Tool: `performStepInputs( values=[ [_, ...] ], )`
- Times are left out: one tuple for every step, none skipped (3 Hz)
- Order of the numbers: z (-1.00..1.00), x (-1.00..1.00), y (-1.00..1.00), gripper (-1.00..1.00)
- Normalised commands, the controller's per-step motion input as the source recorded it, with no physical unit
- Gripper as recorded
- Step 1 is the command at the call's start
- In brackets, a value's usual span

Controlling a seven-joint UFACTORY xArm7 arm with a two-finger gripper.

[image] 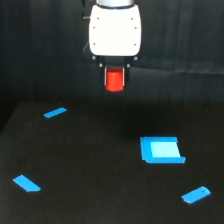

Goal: Pick up the red object from the table

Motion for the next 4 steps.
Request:
performStepInputs(
  values=[
    [0.08,0.04,0.1,-0.86],
    [0.0,0.0,-0.01,-0.9],
    [0.06,0.05,-0.17,-0.99],
    [0.04,-0.01,-0.06,-1.0]
  ],
)
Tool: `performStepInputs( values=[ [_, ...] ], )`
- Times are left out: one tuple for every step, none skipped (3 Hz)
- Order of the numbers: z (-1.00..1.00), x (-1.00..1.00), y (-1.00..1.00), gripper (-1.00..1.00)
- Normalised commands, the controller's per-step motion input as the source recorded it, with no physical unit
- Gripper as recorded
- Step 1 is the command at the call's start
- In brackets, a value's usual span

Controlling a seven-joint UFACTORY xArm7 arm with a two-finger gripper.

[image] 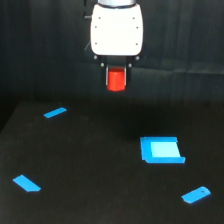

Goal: Pick up the red object from the table

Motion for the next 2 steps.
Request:
performStepInputs(
  values=[
    [0.02,0.01,-0.08,-1.0],
    [0.01,-0.06,-0.02,-0.98]
  ],
)
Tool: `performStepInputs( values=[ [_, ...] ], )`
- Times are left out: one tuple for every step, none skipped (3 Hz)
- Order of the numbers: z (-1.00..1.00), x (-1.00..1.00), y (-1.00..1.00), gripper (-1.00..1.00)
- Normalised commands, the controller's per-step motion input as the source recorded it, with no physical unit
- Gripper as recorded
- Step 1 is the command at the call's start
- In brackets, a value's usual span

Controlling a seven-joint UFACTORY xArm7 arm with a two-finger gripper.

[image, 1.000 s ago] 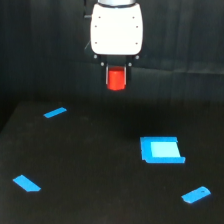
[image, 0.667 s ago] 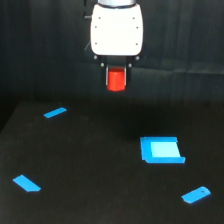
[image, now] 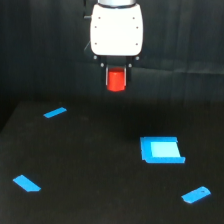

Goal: Pick up the red object from the table

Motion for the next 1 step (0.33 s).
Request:
performStepInputs(
  values=[
    [0.08,0.02,0.01,-1.0]
  ],
)
